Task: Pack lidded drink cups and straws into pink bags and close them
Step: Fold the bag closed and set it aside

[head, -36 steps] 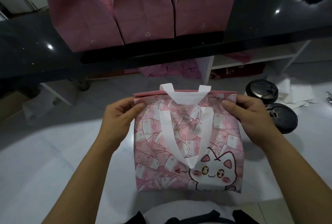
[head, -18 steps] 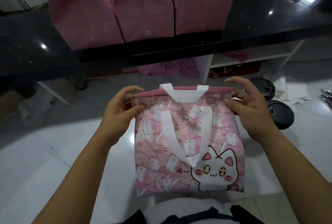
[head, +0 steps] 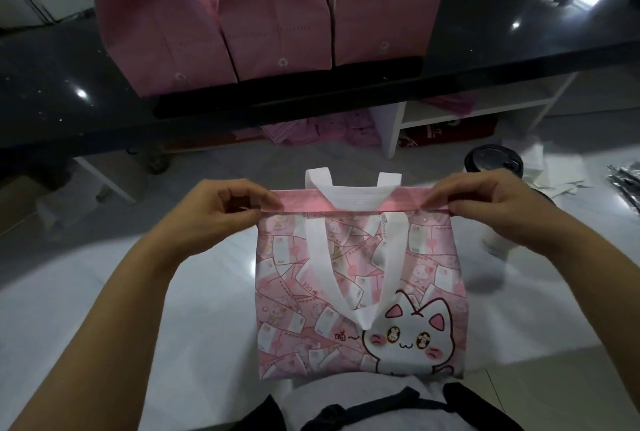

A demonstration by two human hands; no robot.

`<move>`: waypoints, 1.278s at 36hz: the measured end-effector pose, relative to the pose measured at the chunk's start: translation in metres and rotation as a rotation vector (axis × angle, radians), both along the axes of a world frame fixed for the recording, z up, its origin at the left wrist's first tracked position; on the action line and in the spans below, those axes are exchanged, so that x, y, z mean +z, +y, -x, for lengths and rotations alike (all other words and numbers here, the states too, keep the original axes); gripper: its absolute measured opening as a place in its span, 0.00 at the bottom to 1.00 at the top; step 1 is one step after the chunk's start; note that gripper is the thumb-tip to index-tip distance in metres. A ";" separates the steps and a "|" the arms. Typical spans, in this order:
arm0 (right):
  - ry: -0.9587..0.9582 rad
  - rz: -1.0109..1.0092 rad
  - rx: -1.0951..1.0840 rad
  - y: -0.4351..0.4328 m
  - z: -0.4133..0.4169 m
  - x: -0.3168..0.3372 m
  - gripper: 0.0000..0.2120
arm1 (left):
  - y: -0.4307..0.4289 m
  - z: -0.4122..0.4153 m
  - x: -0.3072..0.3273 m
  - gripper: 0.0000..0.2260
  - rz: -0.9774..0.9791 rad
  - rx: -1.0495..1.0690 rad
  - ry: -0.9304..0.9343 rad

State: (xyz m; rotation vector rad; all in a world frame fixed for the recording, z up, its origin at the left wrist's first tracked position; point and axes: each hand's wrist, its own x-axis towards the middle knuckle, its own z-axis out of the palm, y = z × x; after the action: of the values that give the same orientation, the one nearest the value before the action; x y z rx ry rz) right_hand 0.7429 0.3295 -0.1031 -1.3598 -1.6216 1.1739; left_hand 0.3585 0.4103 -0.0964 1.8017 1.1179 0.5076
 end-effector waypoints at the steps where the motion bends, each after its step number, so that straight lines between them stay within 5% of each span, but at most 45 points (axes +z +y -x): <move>1: -0.001 -0.004 0.011 -0.003 -0.001 0.003 0.14 | -0.003 0.002 0.004 0.10 0.023 -0.025 0.007; 6: -0.083 -0.137 -0.007 -0.016 0.005 0.009 0.07 | -0.023 0.007 0.009 0.09 -0.158 0.006 0.024; 11: 0.018 -0.215 -0.039 -0.026 0.011 0.018 0.21 | -0.039 0.017 0.012 0.13 -0.176 0.077 -0.136; 14: -0.101 -0.311 -0.073 -0.031 0.014 0.023 0.21 | -0.046 0.022 0.016 0.20 -0.202 0.073 -0.165; 27: -0.775 -0.317 0.049 -0.022 0.044 0.031 0.18 | -0.056 -0.023 0.026 0.14 -0.447 0.010 0.367; 32: -0.927 -0.365 0.134 0.001 0.073 0.040 0.22 | -0.047 -0.062 0.033 0.11 -0.471 -0.027 0.453; 37: -0.928 -0.372 0.138 0.013 0.087 0.036 0.10 | -0.038 -0.078 0.033 0.07 -0.551 -0.105 0.500; 42: -0.695 -0.271 0.053 0.015 0.083 0.029 0.33 | -0.034 -0.070 0.034 0.06 -0.460 -0.114 0.474; 46: -0.656 -0.240 0.028 0.014 0.080 0.026 0.41 | -0.031 -0.065 0.036 0.10 -0.410 -0.143 0.468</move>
State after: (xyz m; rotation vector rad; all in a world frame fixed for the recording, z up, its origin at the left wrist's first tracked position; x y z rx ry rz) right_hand 0.6632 0.3438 -0.0775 -1.6610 -2.1490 0.5307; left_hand 0.4234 0.3790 -0.0602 2.4259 1.2428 0.2426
